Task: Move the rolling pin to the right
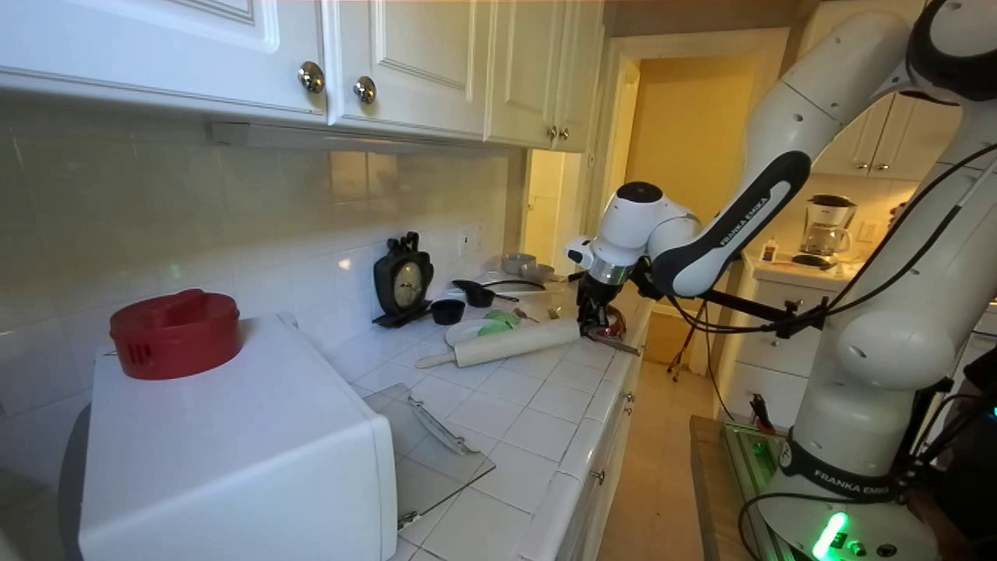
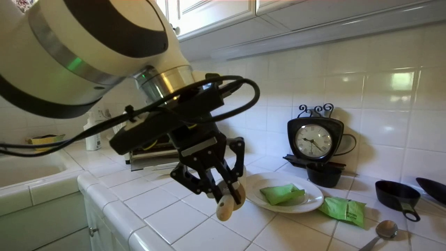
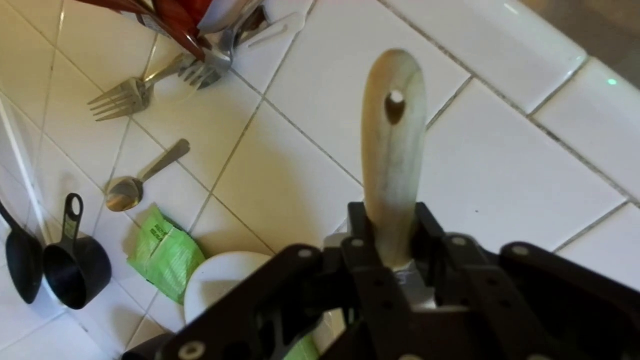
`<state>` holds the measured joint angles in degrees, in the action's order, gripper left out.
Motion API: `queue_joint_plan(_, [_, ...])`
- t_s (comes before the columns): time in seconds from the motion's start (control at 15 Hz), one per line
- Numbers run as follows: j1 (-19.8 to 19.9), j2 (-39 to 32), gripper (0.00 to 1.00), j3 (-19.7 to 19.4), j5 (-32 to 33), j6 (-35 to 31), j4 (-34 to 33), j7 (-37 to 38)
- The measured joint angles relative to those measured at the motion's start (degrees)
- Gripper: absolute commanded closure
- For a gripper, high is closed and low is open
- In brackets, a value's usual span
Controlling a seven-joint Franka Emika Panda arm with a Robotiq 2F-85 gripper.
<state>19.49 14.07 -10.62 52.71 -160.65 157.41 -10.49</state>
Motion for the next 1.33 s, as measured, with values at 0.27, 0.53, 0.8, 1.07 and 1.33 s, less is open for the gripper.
queue_joint_plan(0.27, [-1.8,-3.8,0.94,0.0,0.0,-1.0,0.1,0.0])
queue_joint_plan(0.53, [-4.0,-8.3,0.94,0.2,-0.1,-3.0,0.1,-0.4])
queue_joint_plan(0.8, [-4.3,-11.0,0.94,-0.2,-0.2,-6.0,-0.1,-1.4])
queue_joint_plan(1.07, [-4.1,-11.6,0.94,-0.9,-0.3,-8.4,-0.1,-2.9])
queue_joint_plan(1.33, [-4.0,-12.2,0.94,-2.1,-0.8,-10.6,-0.1,-3.3])
